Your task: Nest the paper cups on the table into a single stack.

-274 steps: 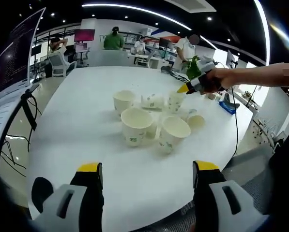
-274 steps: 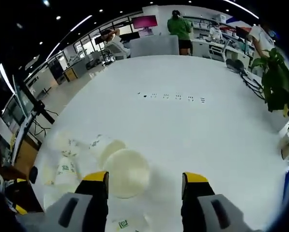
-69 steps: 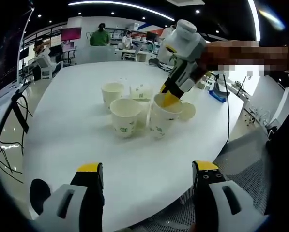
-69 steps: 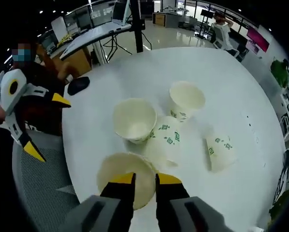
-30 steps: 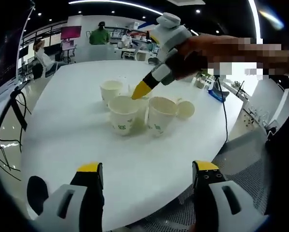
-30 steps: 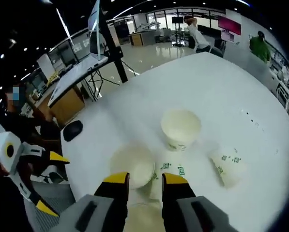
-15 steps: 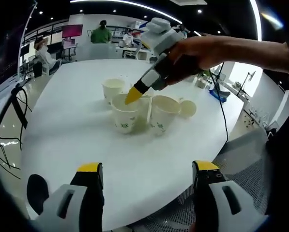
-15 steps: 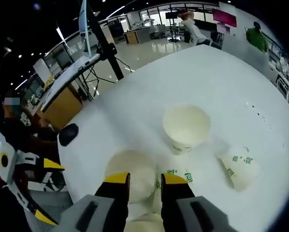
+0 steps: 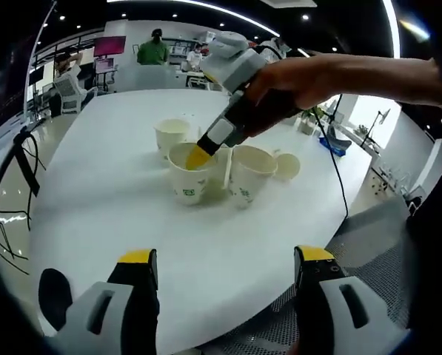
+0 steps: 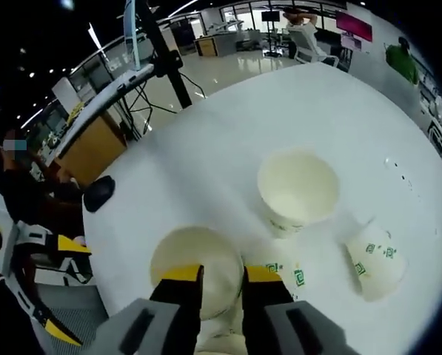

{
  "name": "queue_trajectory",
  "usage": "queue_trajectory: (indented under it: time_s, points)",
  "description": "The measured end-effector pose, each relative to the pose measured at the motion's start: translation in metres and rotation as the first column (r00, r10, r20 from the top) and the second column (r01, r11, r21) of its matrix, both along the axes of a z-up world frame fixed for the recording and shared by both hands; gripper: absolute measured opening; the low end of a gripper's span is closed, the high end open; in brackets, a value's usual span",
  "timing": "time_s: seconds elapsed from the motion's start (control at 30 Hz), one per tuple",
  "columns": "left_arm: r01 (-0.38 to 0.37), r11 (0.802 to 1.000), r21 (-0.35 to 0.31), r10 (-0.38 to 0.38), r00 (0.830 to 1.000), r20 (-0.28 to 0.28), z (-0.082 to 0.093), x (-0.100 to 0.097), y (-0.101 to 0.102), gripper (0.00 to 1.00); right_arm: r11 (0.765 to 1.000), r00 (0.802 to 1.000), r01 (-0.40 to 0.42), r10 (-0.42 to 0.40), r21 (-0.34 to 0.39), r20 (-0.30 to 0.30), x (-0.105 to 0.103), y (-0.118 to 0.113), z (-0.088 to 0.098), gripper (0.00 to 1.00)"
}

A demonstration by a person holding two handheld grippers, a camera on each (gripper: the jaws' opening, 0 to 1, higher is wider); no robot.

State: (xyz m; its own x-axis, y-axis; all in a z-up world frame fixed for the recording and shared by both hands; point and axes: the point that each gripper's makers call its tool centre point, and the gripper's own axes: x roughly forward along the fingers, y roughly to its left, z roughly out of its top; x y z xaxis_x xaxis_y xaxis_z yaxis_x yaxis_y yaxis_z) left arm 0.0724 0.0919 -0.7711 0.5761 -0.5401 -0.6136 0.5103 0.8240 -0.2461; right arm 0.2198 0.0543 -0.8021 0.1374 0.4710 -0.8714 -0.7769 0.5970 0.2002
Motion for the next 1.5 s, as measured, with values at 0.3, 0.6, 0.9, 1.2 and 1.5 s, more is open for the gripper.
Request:
queue_trajectory:
  time_s: [0.3,0.6,0.9,1.2,1.5]
  points:
    - [-0.007,1.0,0.002,0.007,1.0,-0.006,-0.003,0.001,0.005,0.75,0.999,1.0,-0.028,0.028,-0.038,-0.005,-0.003,0.003,-0.012,0.13]
    - [-0.015,1.0,0.003,0.015,1.0,-0.012,-0.006,0.001,0.009,0.75,0.998,1.0,-0.029,0.029,-0.063,0.006,0.003,0.003,-0.025,0.05]
    - [-0.014,1.0,0.008,0.014,1.0,-0.011,-0.004,0.002,0.009,0.75,0.997,1.0,-0.027,0.027,-0.066,0.0,0.002,0.003,-0.026,0.0]
    - [-0.007,1.0,0.013,0.007,1.0,-0.009,-0.004,0.0,0.006,0.75,1.0,1.0,0.007,-0.007,-0.024,0.009,0.012,-0.001,-0.022,0.0]
    - [-0.003,1.0,0.014,0.003,1.0,0.0,0.0,0.0,0.003,0.75,0.998,0.998,0.059,-0.059,0.025,-0.014,0.011,-0.004,-0.002,0.0]
